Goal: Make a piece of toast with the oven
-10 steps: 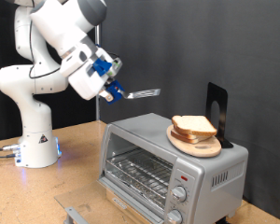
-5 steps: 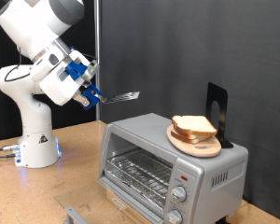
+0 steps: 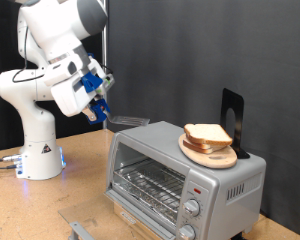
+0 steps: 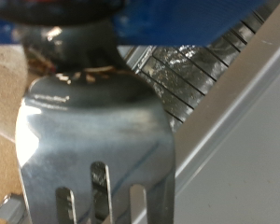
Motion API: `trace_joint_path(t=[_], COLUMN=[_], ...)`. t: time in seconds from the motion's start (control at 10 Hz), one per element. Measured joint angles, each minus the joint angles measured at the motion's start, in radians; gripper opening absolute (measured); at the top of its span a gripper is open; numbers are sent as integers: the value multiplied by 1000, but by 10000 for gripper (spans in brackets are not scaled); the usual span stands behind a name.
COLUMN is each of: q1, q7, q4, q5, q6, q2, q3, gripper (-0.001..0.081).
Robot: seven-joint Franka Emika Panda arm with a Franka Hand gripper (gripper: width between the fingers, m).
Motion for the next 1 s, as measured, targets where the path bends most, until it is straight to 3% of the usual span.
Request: trace_joint_path(t=[0.3, 0.5, 1.0], q1=[0, -1, 6], q7=[27, 41, 219], q4=[51, 49, 87], q5=[-41, -70, -68], q6=[-11, -28, -39], q2=[65, 64, 73], q3=[13, 16, 91], gripper=[391, 391, 391])
